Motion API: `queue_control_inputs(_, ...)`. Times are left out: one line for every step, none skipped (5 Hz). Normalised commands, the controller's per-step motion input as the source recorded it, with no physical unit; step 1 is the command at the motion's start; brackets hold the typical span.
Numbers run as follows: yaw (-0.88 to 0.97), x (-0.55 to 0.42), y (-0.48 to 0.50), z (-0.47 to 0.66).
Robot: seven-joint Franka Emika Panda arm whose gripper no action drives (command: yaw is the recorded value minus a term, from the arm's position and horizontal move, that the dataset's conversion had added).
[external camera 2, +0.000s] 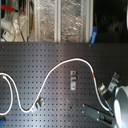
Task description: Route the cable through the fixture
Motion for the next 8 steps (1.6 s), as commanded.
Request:
queue_control_inputs(0.00, -0.005, -0.057, 0.00)
queue_control_inputs(0.06, -0.159, -0.359, 0.20)
queue_control_inputs(0.00, -0.001, -0.014, 0.00)
queue_control_inputs(0.01, -0.221, 0.349, 0.00)
queue_control_inputs(0.00, -0.017, 0.277, -0.03)
queue_control_inputs(0.00, -0.003, -0.031, 0.00)
queue_control_inputs(0.00, -0.097, -0.900, 0.19)
queue_control_inputs(0.00, -0.001, -0.011, 0.00)
